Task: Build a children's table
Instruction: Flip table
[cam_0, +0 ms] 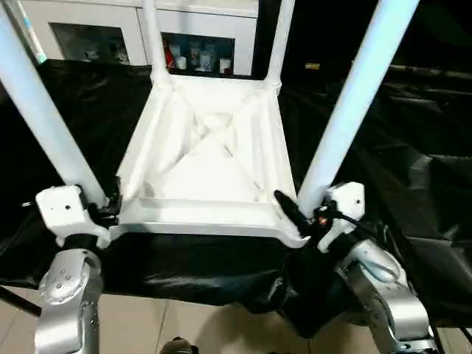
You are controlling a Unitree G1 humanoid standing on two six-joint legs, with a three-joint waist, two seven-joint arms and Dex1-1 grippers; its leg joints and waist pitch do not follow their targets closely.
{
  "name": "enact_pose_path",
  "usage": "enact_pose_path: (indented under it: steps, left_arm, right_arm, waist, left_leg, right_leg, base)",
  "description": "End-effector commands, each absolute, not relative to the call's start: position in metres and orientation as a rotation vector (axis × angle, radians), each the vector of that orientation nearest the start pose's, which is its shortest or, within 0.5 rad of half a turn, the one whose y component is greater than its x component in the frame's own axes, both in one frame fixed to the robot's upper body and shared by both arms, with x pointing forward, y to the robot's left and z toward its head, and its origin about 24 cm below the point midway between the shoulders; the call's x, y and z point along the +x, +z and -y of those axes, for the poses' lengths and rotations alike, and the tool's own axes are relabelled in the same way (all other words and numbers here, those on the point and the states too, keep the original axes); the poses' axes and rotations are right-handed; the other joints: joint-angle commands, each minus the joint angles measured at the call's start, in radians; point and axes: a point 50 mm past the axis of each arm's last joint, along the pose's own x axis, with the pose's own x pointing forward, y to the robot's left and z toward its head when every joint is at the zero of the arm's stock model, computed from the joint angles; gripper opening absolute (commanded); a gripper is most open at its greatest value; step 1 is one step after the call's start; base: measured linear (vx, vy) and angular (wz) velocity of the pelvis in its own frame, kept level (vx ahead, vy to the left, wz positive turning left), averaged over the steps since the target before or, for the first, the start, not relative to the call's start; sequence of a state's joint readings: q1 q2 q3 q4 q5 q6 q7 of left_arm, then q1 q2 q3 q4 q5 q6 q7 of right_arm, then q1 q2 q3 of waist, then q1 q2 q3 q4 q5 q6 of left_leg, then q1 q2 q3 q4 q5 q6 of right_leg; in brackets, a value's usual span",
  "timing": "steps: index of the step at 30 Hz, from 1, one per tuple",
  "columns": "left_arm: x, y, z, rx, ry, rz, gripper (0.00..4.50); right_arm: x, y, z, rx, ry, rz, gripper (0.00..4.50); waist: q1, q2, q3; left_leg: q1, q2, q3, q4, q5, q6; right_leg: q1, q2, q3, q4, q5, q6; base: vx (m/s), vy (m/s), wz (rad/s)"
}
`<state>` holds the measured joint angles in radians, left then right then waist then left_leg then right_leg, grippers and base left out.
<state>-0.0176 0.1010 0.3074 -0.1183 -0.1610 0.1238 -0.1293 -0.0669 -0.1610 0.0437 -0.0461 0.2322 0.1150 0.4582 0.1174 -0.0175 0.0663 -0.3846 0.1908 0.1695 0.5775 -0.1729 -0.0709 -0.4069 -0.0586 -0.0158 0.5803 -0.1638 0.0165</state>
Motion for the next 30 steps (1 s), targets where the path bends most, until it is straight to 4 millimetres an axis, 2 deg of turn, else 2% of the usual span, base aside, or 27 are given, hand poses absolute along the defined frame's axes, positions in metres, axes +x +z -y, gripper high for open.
enact_pose_path:
  steps: [1, 3, 5, 10, 14, 16, 19, 20, 21, 22, 23, 26, 27, 28, 30]
  left_arm:
    - [0.254, 0.069, -0.218, -0.089, 0.065, 0.037, 2.77]
    - [0.255, 0.071, -0.215, -0.085, 0.034, 0.039, 2.68]
    - [0.256, 0.074, -0.208, -0.110, -0.007, 0.043, 2.45]
    - [0.261, 0.074, -0.179, -0.064, -0.188, 0.042, 2.22]
    - [0.269, 0.073, -0.153, -0.071, -0.309, 0.051, 2.16]
    - [0.272, 0.073, -0.148, -0.063, -0.328, 0.051, 2.15]
    - [0.280, 0.073, -0.138, -0.060, -0.353, 0.053, 2.14]
    - [0.281, 0.073, -0.136, -0.059, -0.356, 0.055, 2.13]
    - [0.286, 0.074, -0.132, -0.055, -0.360, 0.056, 2.13]
    - [0.287, 0.074, -0.130, -0.054, -0.359, 0.056, 2.13]
    - [0.290, 0.074, -0.127, -0.053, -0.357, 0.055, 2.13]
    - [0.294, 0.069, -0.128, -0.040, -0.300, 0.012, 2.13]
    - [0.294, 0.066, -0.131, -0.028, -0.260, -0.015, 2.13]
    - [0.294, 0.063, -0.134, -0.020, -0.234, -0.031, 2.12]
    - [0.294, 0.061, -0.136, -0.035, -0.194, -0.061, 2.10]
  right_arm:
    - [0.258, 0.056, 0.146, 0.070, 0.502, -0.016, 2.28]
    - [0.261, 0.057, 0.148, 0.093, 0.471, -0.017, 2.20]
    - [0.263, 0.057, 0.150, 0.068, 0.454, -0.011, 2.03]
    - [0.263, 0.061, 0.158, 0.088, 0.347, 0.023, 1.91]
    - [0.254, 0.066, 0.173, 0.090, 0.217, 0.069, 1.90]
    - [0.253, 0.067, 0.178, 0.085, 0.183, 0.075, 1.90]
    - [0.250, 0.070, 0.186, 0.063, 0.135, 0.088, 1.89]
    - [0.250, 0.071, 0.187, 0.059, 0.129, 0.089, 1.89]
    - [0.251, 0.071, 0.190, 0.043, 0.111, 0.088, 1.89]
    - [0.252, 0.069, 0.190, 0.035, 0.114, 0.078, 1.89]
    - [0.254, 0.066, 0.191, 0.020, 0.122, 0.054, 1.89]
    - [0.261, 0.060, 0.190, -0.011, 0.148, -0.001, 1.89]
    - [0.263, 0.058, 0.190, -0.003, 0.157, -0.008, 1.89]
    - [0.264, 0.058, 0.190, 0.004, 0.163, -0.011, 2.24]
    - [0.270, 0.061, 0.191, 0.007, 0.175, 0.015, 2.58]
  waist:
    - [0.002, 0.009, -0.055]
    - [0.002, 0.014, -0.055]
    - [0.004, 0.014, -0.052]
    - [0.017, 0.023, -0.056]
    - [0.024, 0.021, -0.056]
    - [0.026, 0.018, -0.057]
    - [0.017, 0.012, -0.056]
    - [0.016, 0.012, -0.057]
    - [0.012, 0.012, -0.056]
    - [0.011, 0.011, -0.057]
    - [0.009, 0.019, -0.059]
    - [-0.003, 0.021, -0.061]
    - [-0.009, 0.025, -0.063]
    - [-0.016, 0.022, -0.061]
    - [-0.019, 0.020, -0.061]
  left_leg:
    - [0.017, 0.030, -0.011, -0.076, -0.304, 0.006]
    - [0.019, 0.031, -0.010, -0.076, -0.316, 0.003]
    - [0.022, 0.031, -0.010, -0.077, -0.337, -0.003]
    - [0.027, 0.032, -0.011, -0.077, -0.344, -0.017]
    - [0.030, 0.033, -0.006, -0.075, -0.336, -0.020]
    - [0.022, 0.031, -0.009, -0.077, -0.309, -0.018]
    - [0.018, 0.028, -0.008, -0.076, -0.291, -0.014]
    - [0.018, 0.028, -0.008, -0.076, -0.289, -0.014]
    - [0.013, 0.027, -0.009, -0.076, -0.279, -0.011]
    - [0.017, 0.026, -0.007, -0.073, -0.276, -0.007]
    - [0.016, 0.025, -0.008, -0.072, -0.269, -0.006]
    - [0.013, 0.025, -0.009, -0.069, -0.249, -0.001]
    - [0.012, 0.023, -0.008, -0.067, -0.246, 0.004]
    - [0.011, 0.024, -0.007, -0.067, -0.250, 0.013]
    - [0.010, 0.023, -0.007, -0.067, -0.250, 0.020]
  right_leg:
    - [0.032, -0.055, 0.025, -0.056, -0.212, -0.137]
    - [0.028, -0.054, 0.025, -0.060, -0.240, -0.130]
    - [0.024, -0.052, 0.025, -0.063, -0.268, -0.123]
    - [0.020, -0.052, 0.028, -0.064, -0.268, -0.107]
    - [0.017, -0.050, 0.030, -0.064, -0.243, -0.106]
    - [0.026, -0.051, 0.029, -0.058, -0.225, -0.097]
    - [0.029, -0.053, 0.027, -0.058, -0.218, -0.090]
    - [0.030, -0.054, 0.027, -0.057, -0.218, -0.091]
    - [0.033, -0.056, 0.027, -0.056, -0.218, -0.091]
    - [0.031, -0.055, 0.027, -0.059, -0.222, -0.088]
    - [0.032, -0.055, 0.028, -0.057, -0.215, -0.089]
    - [0.038, -0.053, 0.025, -0.054, -0.170, -0.105]
    - [0.039, -0.054, 0.024, -0.052, -0.169, -0.114]
    - [0.039, -0.054, 0.023, -0.056, -0.185, -0.119]
    - [0.039, -0.056, 0.022, -0.060, -0.221, -0.122]
  base:
    - [0.000, 0.000, 0.00]
    - [0.000, 0.000, 0.00]
    - [0.000, 0.000, 0.00]
    - [0.000, 0.000, 0.00]
    - [0.000, 0.000, 0.00]
    - [0.000, 0.000, 0.00]
    - [0.000, 0.000, 0.00]
    - [0.000, 0.000, 0.00]
    - [0.000, 0.000, 0.00]
    - [0.000, 0.000, 0.00]
    - [0.000, 0.000, 0.00]
    - [0.000, 0.000, 0.00]
    - [0.000, 0.000, 0.00]
    - [0.000, 0.000, 0.00]
    - [0.000, 0.000, 0.00]
